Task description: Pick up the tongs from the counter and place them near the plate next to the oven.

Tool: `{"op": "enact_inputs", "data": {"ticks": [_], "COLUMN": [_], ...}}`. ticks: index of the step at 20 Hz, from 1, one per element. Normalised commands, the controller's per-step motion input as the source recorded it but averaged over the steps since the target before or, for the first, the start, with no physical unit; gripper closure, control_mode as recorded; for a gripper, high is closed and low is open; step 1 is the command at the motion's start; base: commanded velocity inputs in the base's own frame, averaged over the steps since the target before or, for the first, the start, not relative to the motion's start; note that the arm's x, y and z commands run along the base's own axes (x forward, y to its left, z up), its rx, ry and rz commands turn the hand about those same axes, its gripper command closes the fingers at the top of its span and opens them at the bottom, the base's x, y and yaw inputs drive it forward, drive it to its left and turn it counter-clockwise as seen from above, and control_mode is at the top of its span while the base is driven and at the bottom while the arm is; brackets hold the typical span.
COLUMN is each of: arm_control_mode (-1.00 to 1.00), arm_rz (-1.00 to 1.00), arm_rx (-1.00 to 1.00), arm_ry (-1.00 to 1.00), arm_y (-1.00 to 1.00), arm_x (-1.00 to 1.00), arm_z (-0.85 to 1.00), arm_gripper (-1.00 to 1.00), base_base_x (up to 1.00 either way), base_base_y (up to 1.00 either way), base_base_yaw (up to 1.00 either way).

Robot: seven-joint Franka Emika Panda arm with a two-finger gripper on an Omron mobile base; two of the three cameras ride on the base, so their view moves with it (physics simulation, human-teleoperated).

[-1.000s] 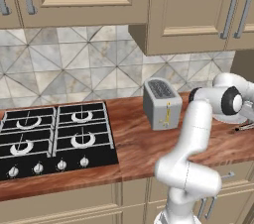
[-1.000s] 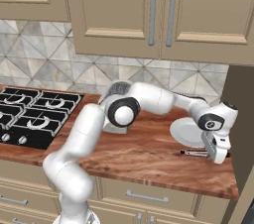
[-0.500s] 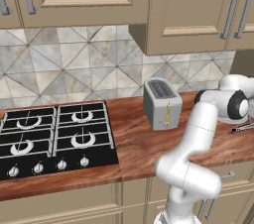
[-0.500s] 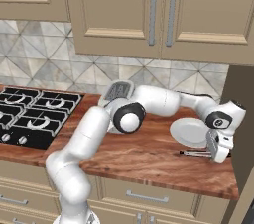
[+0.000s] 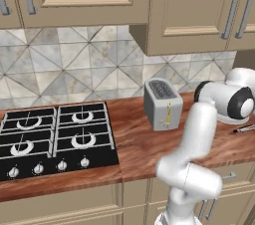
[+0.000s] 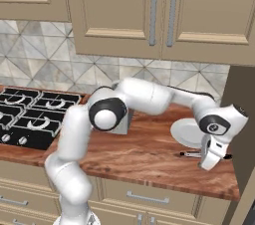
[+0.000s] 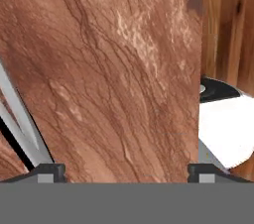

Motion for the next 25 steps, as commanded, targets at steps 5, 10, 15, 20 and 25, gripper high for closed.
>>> {"op": "enact_inputs", "data": {"ticks": [5,10,15,20,25], "arm_control_mode": [-1.0,-1.0,-1.0,-1.0,-1.0], "arm_rz": [-0.2,-0.17,-0.13,-0.03,0.0], "arm_rx": [-0.13,-0.18,-0.22,-0.27,-0.26], "arm_ry": [-0.09,-0.07,-0.01,0.03,0.13], "arm_y": [1.0,1.0,1.0,1.0,0.85], "arm_x": [-0.55,-0.39,-0.47,-0.37,-0.22], "arm_z": [0.51,0.59,0.73,0.76,0.76], "arm_gripper": [-1.0,-1.0,-1.0,-1.0,-1.0], "base_base_x": [0.0,0.0,0.0,0.0,0.0], "base_base_y": [0.0,0.0,0.0,0.0,0.0], "base_base_yaw": [0.0,0.0,0.0,0.0,0.0]}}
